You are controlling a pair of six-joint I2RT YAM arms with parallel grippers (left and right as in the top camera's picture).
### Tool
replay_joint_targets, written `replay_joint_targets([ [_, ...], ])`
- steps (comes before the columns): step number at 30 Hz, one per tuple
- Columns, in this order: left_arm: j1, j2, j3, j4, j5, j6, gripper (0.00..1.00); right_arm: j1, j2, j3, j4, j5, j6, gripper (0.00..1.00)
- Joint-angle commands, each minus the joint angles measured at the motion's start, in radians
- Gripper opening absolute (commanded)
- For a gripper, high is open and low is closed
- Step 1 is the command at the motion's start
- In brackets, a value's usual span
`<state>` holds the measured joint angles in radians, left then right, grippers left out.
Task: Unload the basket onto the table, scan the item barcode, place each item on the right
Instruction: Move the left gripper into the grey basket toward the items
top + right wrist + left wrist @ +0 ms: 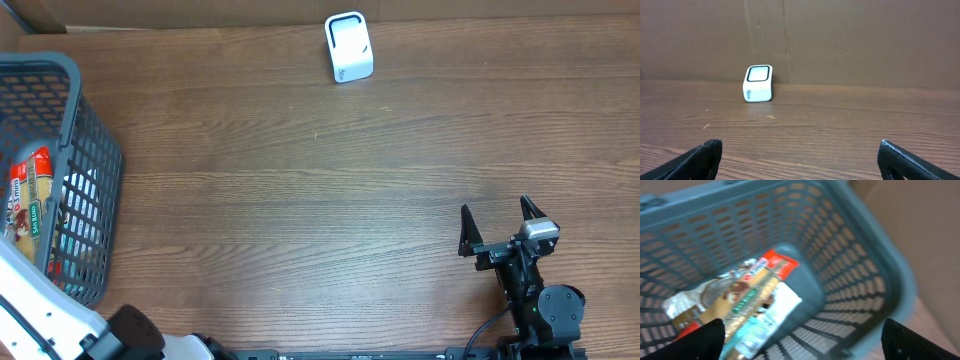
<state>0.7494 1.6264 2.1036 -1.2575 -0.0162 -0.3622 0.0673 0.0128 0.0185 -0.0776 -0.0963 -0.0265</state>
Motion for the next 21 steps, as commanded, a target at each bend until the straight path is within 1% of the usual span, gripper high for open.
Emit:
replay_joint_targets([
  [1, 0.03, 0.05, 0.005, 0.007, -0.01, 0.075, 0.9, 0.006, -0.01, -0.011, 0.005, 0.009, -0.004, 1.0],
  [5, 0.031, 0.137, -0.008, 0.044, -0.018, 0.164, 0.9, 0.006, -0.01, -0.011, 0.005, 0.009, -0.004, 1.0],
  [8, 0.031, 0.215, -0.008, 0.043, -0.018, 0.185, 0.91, 0.006, -0.01, -0.011, 0.005, 0.009, -0.004, 1.0],
  [9, 0.031, 0.24, -0.008, 0.042, -0.022, 0.187, 1.0, 0.006, -0.01, -0.011, 0.005, 0.009, -0.004, 1.0],
  [13, 0.031, 0.337, -0.008, 0.017, -0.072, 0.191, 1.0, 0.006, -0.01, -0.011, 0.005, 0.009, -0.005, 1.0],
  [15, 0.031, 0.378, -0.009, 0.005, -0.081, 0.225, 1.0, 0.006, -0.01, -0.011, 0.005, 0.009, -0.004, 1.0],
  [21, 0.031, 0.474, -0.01, -0.019, -0.085, 0.284, 0.91, 0.006, -0.01, -0.011, 0.005, 0.009, -0.004, 1.0],
])
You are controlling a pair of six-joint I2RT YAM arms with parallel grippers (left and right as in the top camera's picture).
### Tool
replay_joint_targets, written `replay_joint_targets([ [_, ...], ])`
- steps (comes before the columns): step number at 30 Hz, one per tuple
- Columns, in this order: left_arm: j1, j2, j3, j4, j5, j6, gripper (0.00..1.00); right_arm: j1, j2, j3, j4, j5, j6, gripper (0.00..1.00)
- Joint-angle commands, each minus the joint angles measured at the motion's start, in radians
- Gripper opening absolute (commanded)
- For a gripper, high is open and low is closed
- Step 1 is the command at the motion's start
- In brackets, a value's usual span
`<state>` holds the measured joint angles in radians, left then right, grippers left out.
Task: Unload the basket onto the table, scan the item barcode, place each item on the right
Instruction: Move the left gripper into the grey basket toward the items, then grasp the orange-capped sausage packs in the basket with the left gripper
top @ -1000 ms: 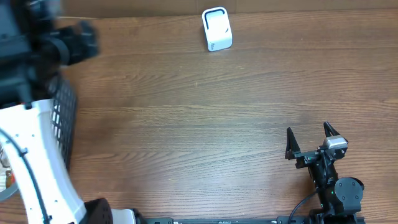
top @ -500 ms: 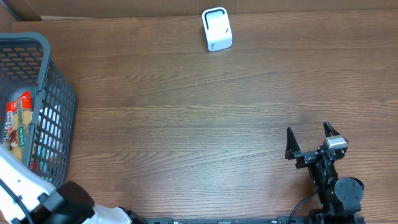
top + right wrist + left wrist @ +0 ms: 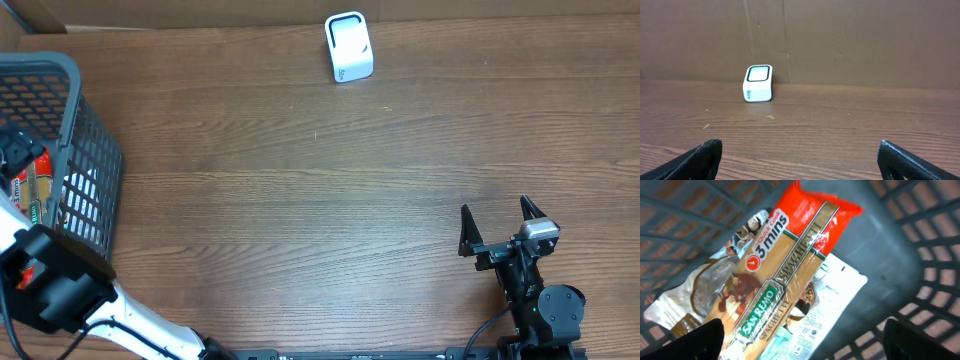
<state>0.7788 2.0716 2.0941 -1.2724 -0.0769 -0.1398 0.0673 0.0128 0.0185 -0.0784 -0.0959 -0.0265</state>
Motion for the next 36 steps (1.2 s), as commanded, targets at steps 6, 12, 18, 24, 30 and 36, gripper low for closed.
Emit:
replay_joint_targets([
  [6, 0.018, 0.038, -0.035, -0.01, -0.051, 0.12, 0.91, 0.006, -0.01, -0.011, 0.006, 0.009, -0.004, 1.0],
  [12, 0.071, 0.038, -0.127, 0.008, -0.028, 0.15, 0.85, 0.006, -0.01, -0.011, 0.006, 0.009, -0.004, 1.0],
  [18, 0.096, 0.038, -0.192, 0.056, 0.018, 0.217, 0.85, 0.006, -0.01, -0.011, 0.006, 0.009, -0.004, 1.0],
  [24, 0.095, 0.038, -0.235, 0.084, 0.014, 0.256, 0.84, 0.006, -0.01, -0.011, 0.006, 0.009, -0.004, 1.0],
  [30, 0.099, 0.038, -0.266, 0.088, -0.041, 0.227, 0.84, 0.006, -0.01, -0.011, 0.006, 0.009, -0.004, 1.0],
  [36, 0.099, 0.038, -0.282, 0.083, -0.175, 0.114, 0.85, 0.006, -0.01, -0.011, 0.006, 0.009, -0.004, 1.0],
])
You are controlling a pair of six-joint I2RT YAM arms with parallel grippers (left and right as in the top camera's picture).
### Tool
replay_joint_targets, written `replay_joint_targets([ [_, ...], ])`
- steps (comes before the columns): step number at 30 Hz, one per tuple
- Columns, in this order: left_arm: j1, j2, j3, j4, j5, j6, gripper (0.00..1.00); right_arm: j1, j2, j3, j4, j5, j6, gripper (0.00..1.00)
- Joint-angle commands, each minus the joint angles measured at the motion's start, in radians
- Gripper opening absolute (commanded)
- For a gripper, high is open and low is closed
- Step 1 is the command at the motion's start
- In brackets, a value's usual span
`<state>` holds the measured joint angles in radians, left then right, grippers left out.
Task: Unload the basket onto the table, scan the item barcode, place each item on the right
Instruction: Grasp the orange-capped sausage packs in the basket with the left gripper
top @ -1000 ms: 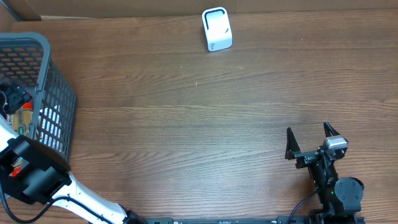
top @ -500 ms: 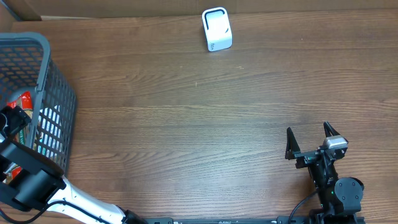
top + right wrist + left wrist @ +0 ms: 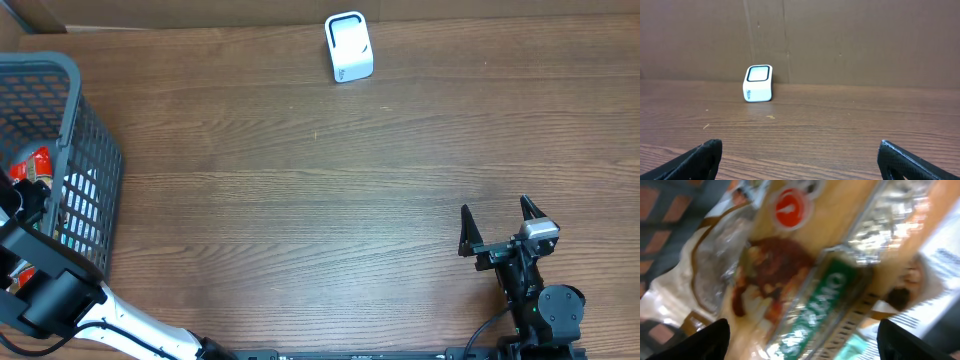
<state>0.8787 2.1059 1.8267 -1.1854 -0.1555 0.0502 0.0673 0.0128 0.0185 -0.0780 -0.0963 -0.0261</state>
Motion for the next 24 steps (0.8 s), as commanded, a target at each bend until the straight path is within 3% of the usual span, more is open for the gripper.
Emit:
replay_joint_targets([
  [1, -0.001, 0.003, -0.014, -0.004, -0.109, -0.082, 0.85, 0.006, -0.01, -0.011, 0.005, 0.009, -0.005, 1.0],
  [13, -0.008, 0.008, -0.099, 0.093, -0.11, -0.072, 0.84, 0.006, -0.01, -0.011, 0.005, 0.009, -0.005, 1.0],
  [16, -0.01, 0.008, -0.127, 0.115, -0.11, -0.073, 0.79, 0.006, -0.01, -0.011, 0.005, 0.009, -0.005, 1.0],
  [18, -0.01, 0.007, -0.124, 0.121, -0.109, -0.073, 0.7, 0.006, -0.01, -0.011, 0.005, 0.009, -0.005, 1.0],
  [20, -0.01, 0.007, -0.114, 0.117, -0.109, -0.074, 0.46, 0.006, -0.01, -0.011, 0.005, 0.009, -0.005, 1.0],
  [24, -0.018, 0.007, -0.094, 0.105, -0.106, -0.081, 0.07, 0.006, -0.01, -0.011, 0.005, 0.009, -0.005, 1.0],
])
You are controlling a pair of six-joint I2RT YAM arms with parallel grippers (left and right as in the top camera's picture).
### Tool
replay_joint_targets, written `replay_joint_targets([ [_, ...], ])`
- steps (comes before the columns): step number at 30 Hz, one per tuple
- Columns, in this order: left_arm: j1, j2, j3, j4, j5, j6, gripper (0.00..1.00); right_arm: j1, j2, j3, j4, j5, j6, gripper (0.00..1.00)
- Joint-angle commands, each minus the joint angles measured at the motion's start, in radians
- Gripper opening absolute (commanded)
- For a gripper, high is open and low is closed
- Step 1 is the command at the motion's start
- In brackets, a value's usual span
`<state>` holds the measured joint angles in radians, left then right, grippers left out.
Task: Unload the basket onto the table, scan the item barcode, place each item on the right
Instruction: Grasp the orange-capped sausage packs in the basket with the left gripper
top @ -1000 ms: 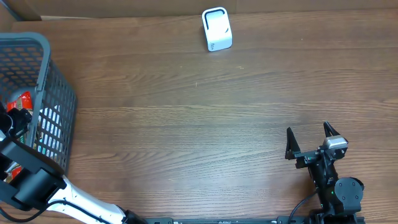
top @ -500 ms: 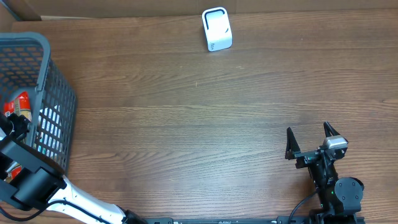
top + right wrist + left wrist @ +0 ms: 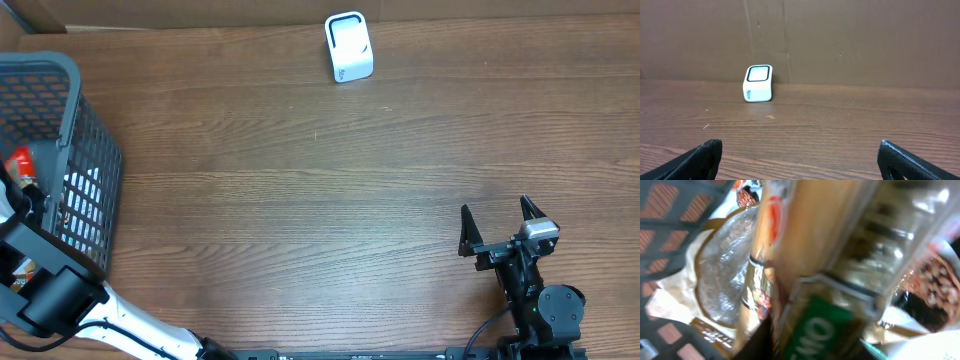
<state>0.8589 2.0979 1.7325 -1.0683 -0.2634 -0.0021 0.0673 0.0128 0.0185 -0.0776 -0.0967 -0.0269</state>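
Note:
A pack of spaghetti [image 3: 810, 255], tan with a red end and a green label, fills the left wrist view. My left gripper [image 3: 815, 342] is down inside the grey basket [image 3: 75, 120] and shut on this pack; one dark finger [image 3: 760, 340] presses its side. From overhead only the pack's red end [image 3: 20, 165] shows beside the left arm. The white barcode scanner [image 3: 348, 47] stands at the table's far edge, and the right wrist view shows the scanner [image 3: 758, 83] straight ahead. My right gripper [image 3: 503, 228] rests open at the near right, holding nothing.
Under the spaghetti lie a clear pouch with a brown border [image 3: 722, 285] and a white printed packet [image 3: 935, 280]. The basket's mesh walls [image 3: 670, 210] close in around the left gripper. A cardboard wall [image 3: 840, 40] stands behind the scanner.
My left gripper was open just above the spaghetti pack. Now its fingers have shut on the pack, which sits closer to the camera. The right arm has not moved.
My left gripper hung open over the basket, with the packs seen from a distance. It was then lower, with the spaghetti pack filling more of the view, then right on top of it. Now it is shut on the pack. The right arm stayed still throughout.

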Motion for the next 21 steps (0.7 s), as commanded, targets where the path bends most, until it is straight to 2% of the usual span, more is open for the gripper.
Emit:
replay_joint_targets([
  [1, -0.003, 0.015, 0.006, -0.016, 0.003, -0.029, 0.04, 0.006, -0.01, -0.011, 0.005, 0.01, -0.004, 1.0],
  [9, -0.063, 0.013, 0.156, -0.114, 0.089, -0.029, 0.04, 0.006, -0.01, -0.011, 0.005, 0.01, -0.004, 1.0],
  [21, -0.188, 0.012, 0.634, -0.36, 0.126, -0.058, 0.04, 0.006, -0.01, -0.011, 0.005, 0.01, -0.004, 1.0],
])
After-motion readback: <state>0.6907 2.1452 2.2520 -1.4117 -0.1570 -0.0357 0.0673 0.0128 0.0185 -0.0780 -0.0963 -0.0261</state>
